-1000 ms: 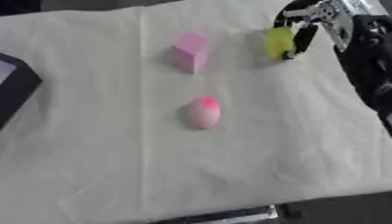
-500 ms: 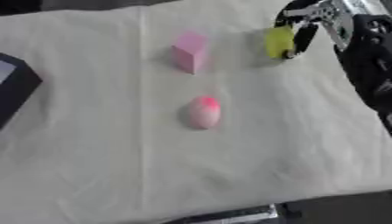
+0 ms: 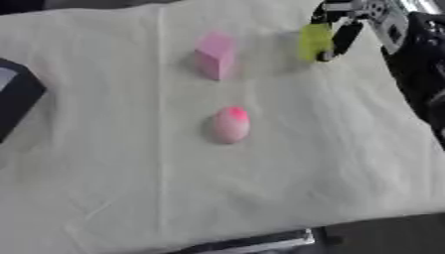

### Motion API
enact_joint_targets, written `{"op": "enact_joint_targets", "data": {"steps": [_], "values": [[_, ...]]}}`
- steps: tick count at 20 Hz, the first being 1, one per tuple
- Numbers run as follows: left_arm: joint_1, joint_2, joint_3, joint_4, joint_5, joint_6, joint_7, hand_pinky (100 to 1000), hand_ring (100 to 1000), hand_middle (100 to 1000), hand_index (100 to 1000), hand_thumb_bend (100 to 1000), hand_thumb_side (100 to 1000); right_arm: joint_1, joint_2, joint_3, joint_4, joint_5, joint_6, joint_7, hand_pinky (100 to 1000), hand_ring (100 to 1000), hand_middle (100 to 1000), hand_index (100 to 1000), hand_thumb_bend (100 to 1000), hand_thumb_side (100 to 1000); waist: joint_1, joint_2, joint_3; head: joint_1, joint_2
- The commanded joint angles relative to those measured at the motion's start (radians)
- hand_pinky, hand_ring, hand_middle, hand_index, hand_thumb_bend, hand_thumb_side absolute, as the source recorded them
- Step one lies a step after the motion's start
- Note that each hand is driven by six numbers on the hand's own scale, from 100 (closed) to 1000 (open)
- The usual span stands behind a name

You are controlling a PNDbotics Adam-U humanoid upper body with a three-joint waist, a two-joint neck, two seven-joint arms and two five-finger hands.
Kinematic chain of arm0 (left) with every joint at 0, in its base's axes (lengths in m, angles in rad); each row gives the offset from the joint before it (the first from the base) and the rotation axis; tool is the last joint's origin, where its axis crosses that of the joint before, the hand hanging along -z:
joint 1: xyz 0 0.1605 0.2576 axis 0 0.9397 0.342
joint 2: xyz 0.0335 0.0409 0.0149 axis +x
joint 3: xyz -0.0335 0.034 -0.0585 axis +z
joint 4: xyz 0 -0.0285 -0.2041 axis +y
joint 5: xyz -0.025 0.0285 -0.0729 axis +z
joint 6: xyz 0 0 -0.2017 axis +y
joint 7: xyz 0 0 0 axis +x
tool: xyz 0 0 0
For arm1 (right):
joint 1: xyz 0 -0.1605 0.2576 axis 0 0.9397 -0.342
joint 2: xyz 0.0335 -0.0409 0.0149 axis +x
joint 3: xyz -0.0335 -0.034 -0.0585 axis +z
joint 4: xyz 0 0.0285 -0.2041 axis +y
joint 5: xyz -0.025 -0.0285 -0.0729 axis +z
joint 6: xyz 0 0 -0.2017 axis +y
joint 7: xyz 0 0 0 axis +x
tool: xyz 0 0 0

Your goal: Pick up the objects with one hand, pass them to the other hand, and then place them into the box on the other side of the table.

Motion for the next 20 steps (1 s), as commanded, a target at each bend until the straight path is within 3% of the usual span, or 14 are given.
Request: {"op": "enact_joint_targets", "data": {"steps": [1, 10, 16, 20], "values": [[-0.008, 0.044, 0.004, -0.022, -0.008, 0.0, -0.004, 757, 678, 762, 787, 513, 728, 0.001, -0.061, -0.006, -0.077, -0.089, 0.032, -0.002, 839, 676, 537, 629, 368, 100, -0.012, -0.032, 0.0, 0.001, 0.006], [-0.005, 0.066, -0.028, -0.1, -0.061, 0.004, -0.036, 760, 684, 763, 792, 527, 702, 0.11, -0.113, 0.016, -0.269, -0.404, 0.189, -0.008, 825, 628, 519, 633, 298, 100, -0.022, -0.046, 0.0, 0.006, 0.002], [-0.009, 0.076, -0.079, -0.226, -0.169, 0.043, -0.1, 764, 693, 763, 801, 553, 650, 0.187, -0.107, 0.046, -0.432, -0.539, 0.321, -0.046, 807, 609, 511, 637, 262, 100, -0.025, -0.048, -0.003, 0.009, -0.006], [-0.013, 0.081, -0.108, -0.31, -0.229, 0.083, -0.14, 765, 694, 756, 804, 566, 615, 0.234, -0.083, 0.057, -0.543, -0.61, 0.374, -0.102, 814, 594, 505, 638, 233, 100, -0.024, -0.049, -0.003, 0.014, -0.004]]}}
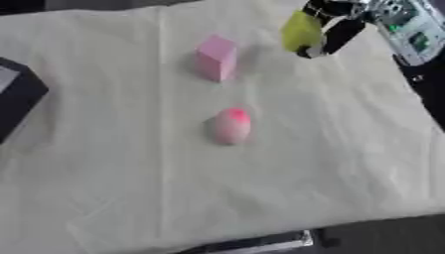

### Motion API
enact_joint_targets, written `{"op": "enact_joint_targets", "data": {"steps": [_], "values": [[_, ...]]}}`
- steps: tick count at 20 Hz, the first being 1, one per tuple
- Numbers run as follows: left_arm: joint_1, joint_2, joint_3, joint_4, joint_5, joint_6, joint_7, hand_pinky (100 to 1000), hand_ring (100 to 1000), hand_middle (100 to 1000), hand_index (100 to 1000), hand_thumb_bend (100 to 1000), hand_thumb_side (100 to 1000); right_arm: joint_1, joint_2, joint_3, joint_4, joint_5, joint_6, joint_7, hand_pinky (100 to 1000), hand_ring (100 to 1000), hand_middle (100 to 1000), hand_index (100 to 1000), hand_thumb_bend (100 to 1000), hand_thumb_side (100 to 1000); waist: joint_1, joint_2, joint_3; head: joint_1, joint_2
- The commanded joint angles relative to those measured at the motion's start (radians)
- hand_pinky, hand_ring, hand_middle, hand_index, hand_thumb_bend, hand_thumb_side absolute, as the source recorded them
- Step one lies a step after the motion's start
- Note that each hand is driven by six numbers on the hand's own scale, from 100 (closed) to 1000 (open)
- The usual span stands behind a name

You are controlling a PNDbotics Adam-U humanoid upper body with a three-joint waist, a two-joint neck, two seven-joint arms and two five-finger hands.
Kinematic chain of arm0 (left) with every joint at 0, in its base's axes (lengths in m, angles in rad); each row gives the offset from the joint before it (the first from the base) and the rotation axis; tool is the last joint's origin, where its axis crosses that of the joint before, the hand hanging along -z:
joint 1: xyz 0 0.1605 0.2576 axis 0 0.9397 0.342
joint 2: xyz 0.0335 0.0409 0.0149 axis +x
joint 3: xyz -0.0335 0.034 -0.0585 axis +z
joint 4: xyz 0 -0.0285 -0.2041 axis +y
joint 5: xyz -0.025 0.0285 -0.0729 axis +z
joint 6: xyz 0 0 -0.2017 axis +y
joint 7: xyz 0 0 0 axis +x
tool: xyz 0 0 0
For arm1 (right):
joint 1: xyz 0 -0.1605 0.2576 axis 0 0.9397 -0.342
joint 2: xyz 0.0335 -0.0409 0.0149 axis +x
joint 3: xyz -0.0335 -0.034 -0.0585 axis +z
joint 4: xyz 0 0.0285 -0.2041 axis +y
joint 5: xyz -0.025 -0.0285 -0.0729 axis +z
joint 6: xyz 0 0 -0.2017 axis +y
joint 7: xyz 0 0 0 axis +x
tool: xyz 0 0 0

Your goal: Pick up the objects with one hand, pass them to the other hand, and then place them into the box on the other side of the table.

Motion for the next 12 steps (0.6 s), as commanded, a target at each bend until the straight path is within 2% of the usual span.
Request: {"op": "enact_joint_targets", "data": {"steps": [1, 2, 3, 4, 7, 12], "values": [[-0.02, 0.053, -0.015, -0.076, -0.046, 0.027, -0.032, 765, 693, 755, 803, 568, 610, 0.006, 0.0, -0.001, -0.094, -0.053, 0.04, -0.048, 816, 591, 503, 639, 224, 100, -0.012, -0.044, -0.001, 0.006, -0.003], [-0.021, 0.053, -0.02, -0.094, -0.054, 0.036, -0.039, 764, 693, 753, 801, 567, 603, 0.011, 0.011, 0.0, -0.113, -0.063, 0.051, -0.066, 817, 589, 502, 639, 219, 100, -0.012, -0.045, -0.001, 0.006, -0.002], [-0.022, 0.053, -0.024, -0.11, -0.062, 0.044, -0.045, 763, 691, 750, 797, 869, 602, 0.015, 0.021, 0.001, -0.128, -0.07, 0.059, -0.084, 818, 586, 501, 640, 395, 100, -0.012, -0.045, -0.001, 0.006, -0.002], [-0.025, 0.052, -0.031, -0.13, -0.072, 0.054, -0.052, 761, 688, 749, 795, 561, 591, 0.019, 0.04, 0.0, -0.146, -0.073, 0.064, -0.105, 818, 584, 500, 640, 210, 100, -0.012, -0.047, -0.001, 0.006, -0.001], [-0.034, 0.042, -0.052, -0.193, -0.099, 0.084, -0.073, 758, 682, 745, 794, 551, 593, 0.028, 0.091, 0.002, -0.183, -0.066, 0.077, -0.153, 819, 578, 497, 640, 198, 100, -0.01, -0.052, 0.001, 0.007, 0.005], [-0.041, 0.028, -0.086, -0.282, -0.143, 0.131, -0.122, 757, 683, 745, 794, 554, 591, 0.037, 0.176, 0.008, -0.211, -0.061, 0.09, -0.186, 821, 570, 492, 640, 175, 100, -0.01, -0.057, 0.001, 0.024, 0.006]]}}
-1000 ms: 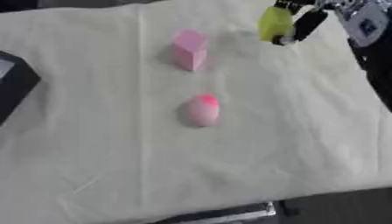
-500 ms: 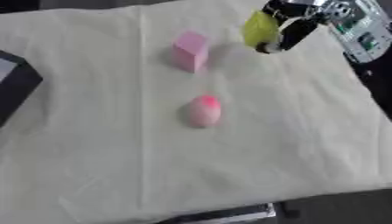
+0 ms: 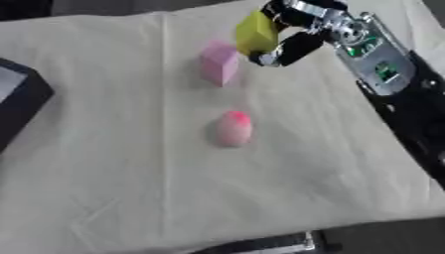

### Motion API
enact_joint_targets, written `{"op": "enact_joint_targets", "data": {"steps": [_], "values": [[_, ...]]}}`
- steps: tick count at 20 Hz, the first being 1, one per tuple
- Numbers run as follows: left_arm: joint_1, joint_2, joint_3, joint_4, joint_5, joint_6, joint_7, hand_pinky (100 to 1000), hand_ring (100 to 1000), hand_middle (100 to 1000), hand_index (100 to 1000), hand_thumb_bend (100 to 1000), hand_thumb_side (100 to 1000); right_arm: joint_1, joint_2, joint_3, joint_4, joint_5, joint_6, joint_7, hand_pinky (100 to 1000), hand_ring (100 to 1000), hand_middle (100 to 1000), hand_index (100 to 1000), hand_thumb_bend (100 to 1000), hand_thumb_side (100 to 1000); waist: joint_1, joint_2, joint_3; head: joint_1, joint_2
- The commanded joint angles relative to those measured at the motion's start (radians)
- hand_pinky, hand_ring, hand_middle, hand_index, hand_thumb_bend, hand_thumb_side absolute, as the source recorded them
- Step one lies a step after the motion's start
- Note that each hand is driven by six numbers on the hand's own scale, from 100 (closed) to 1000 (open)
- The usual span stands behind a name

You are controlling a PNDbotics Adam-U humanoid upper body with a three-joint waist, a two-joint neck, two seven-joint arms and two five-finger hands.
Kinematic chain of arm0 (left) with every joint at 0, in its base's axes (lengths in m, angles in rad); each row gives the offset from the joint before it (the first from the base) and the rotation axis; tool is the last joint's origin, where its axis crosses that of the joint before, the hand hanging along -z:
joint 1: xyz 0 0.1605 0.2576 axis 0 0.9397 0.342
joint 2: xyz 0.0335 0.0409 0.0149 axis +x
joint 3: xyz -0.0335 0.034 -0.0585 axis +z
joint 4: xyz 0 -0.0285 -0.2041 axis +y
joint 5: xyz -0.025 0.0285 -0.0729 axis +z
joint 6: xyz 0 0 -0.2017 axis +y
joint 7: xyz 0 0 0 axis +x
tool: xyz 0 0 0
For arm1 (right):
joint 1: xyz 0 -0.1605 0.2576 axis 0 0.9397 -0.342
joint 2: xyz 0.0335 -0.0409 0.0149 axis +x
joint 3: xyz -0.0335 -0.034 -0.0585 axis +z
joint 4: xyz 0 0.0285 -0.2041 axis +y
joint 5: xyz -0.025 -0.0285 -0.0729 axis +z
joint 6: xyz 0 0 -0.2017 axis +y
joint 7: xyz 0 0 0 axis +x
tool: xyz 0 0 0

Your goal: Pick up the objects with one hand, pass them to the other hand, and then place them into the box on the other side of the table.

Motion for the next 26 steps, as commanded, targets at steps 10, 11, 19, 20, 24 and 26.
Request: {"op": "enact_joint_targets", "data": {"steps": [10, 11, 19, 20, 24, 26], "values": [[-0.025, -0.021, -0.041, -0.13, -0.054, 0.078, -0.08, 740, 661, 731, 783, 544, 563, 0.004, 0.169, 0.016, -0.049, 0.033, 0.006, -0.037, 823, 558, 485, 639, 151, 100, -0.006, -0.04, 0.009, 0.04, 0.005], [-0.028, -0.028, -0.045, -0.14, -0.06, 0.082, -0.085, 740, 661, 731, 783, 543, 564, 0.006, 0.182, 0.018, -0.047, 0.041, 0.004, -0.04, 823, 558, 485, 639, 151, 100, -0.006, -0.041, 0.01, 0.039, 0.005], [-0.054, -0.067, -0.089, -0.255, -0.128, 0.112, -0.152, 741, 670, 735, 787, 546, 556, 0.025, 0.276, 0.037, -0.024, 0.06, -0.013, -0.089, 824, 547, 478, 637, 130, 100, -0.008, -0.045, 0.021, 0.044, 0.005], [-0.057, -0.07, -0.093, -0.266, -0.136, 0.115, -0.16, 742, 672, 736, 788, 547, 553, 0.028, 0.287, 0.039, -0.021, 0.062, -0.014, -0.1, 824, 545, 477, 637, 128, 100, -0.008, -0.045, 0.023, 0.044, 0.005], [-0.072, -0.09, -0.111, -0.314, -0.176, 0.116, -0.191, 749, 677, 738, 789, 549, 545, 0.035, 0.337, 0.058, -0.006, 0.072, -0.026, -0.137, 825, 541, 475, 636, 120, 100, -0.007, -0.048, 0.03, 0.047, 0.005], [-0.078, -0.103, -0.12, -0.338, -0.197, 0.116, -0.209, 753, 680, 739, 790, 550, 533, 0.037, 0.361, 0.066, 0.003, 0.077, -0.034, -0.154, 826, 540, 474, 635, 115, 100, -0.006, -0.048, 0.033, 0.056, 0.005]]}}
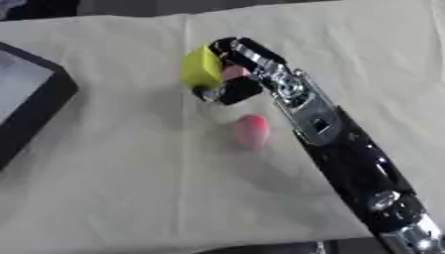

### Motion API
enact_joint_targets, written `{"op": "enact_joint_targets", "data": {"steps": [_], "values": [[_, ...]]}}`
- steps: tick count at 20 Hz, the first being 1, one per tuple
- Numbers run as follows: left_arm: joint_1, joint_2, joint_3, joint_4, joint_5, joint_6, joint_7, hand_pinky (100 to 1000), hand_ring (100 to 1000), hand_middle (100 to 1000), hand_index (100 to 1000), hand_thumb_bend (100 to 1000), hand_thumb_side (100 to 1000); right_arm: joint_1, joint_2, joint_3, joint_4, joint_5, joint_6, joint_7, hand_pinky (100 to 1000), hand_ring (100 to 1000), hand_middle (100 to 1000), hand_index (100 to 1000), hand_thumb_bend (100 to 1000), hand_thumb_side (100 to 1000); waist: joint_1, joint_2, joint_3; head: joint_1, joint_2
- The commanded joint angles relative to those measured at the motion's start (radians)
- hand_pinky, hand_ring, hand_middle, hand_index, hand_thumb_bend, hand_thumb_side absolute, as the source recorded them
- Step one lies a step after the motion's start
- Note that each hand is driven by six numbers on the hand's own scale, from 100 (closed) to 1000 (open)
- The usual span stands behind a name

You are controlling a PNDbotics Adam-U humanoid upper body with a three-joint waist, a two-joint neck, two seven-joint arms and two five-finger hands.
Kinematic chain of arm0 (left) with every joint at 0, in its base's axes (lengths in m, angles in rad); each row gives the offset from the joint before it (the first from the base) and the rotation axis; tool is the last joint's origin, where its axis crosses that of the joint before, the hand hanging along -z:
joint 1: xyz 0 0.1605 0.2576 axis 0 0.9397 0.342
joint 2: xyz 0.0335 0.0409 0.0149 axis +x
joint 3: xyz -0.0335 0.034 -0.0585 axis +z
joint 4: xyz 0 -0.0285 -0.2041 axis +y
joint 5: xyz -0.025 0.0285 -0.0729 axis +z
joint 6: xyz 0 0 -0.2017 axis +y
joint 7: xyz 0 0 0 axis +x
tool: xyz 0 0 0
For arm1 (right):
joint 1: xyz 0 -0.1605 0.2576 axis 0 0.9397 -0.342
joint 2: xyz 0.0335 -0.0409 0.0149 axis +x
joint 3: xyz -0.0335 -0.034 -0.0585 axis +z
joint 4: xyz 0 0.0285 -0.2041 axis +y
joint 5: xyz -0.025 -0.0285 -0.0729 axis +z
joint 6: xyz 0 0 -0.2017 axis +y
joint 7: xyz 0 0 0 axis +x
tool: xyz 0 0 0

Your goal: Pick up the objects with one hand, pass them to the other hand, and then place them into the box on the other side of the table.

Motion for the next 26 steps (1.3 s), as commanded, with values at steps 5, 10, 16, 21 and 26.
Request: {"op": "enact_joint_targets", "data": {"steps": [5, 10, 16, 21, 26], "values": [[-0.044, -0.032, -0.035, -0.082, -0.103, 0.002, -0.073, 754, 684, 739, 788, 556, 519, -0.004, 0.064, 0.021, 0.021, 0.012, -0.028, -0.074, 826, 535, 471, 635, 107, 100, -0.005, -0.036, 0.01, 0.009, 0.005], [-0.076, -0.078, -0.065, -0.089, -0.165, 0.01, -0.122, 759, 688, 741, 789, 560, 513, 0.007, 0.093, 0.031, 0.05, 0.028, -0.043, -0.114, 826, 534, 471, 635, 107, 100, -0.001, -0.038, 0.019, -0.003, 0.005], [-0.109, -0.15, -0.097, -0.081, -0.228, 0.02, -0.196, 758, 693, 745, 793, 544, 511, 0.017, 0.125, 0.037, 0.084, 0.046, -0.069, -0.143, 826, 532, 470, 634, 100, 100, 0.007, -0.043, 0.034, -0.028, 0.005], [-0.118, -0.205, -0.123, -0.047, -0.292, 0.037, -0.252, 761, 702, 752, 798, 532, 476, 0.02, 0.141, 0.038, 0.094, 0.048, -0.087, -0.17, 826, 531, 468, 632, 100, 100, 0.011, -0.045, 0.042, -0.038, 0.005], [-0.127, -0.256, -0.143, -0.001, -0.362, 0.035, -0.299, 763, 711, 758, 803, 529, 466, 0.018, 0.157, 0.042, 0.105, 0.06, -0.107, -0.2, 825, 531, 468, 632, 100, 100, 0.015, -0.046, 0.049, -0.042, 0.005]]}}
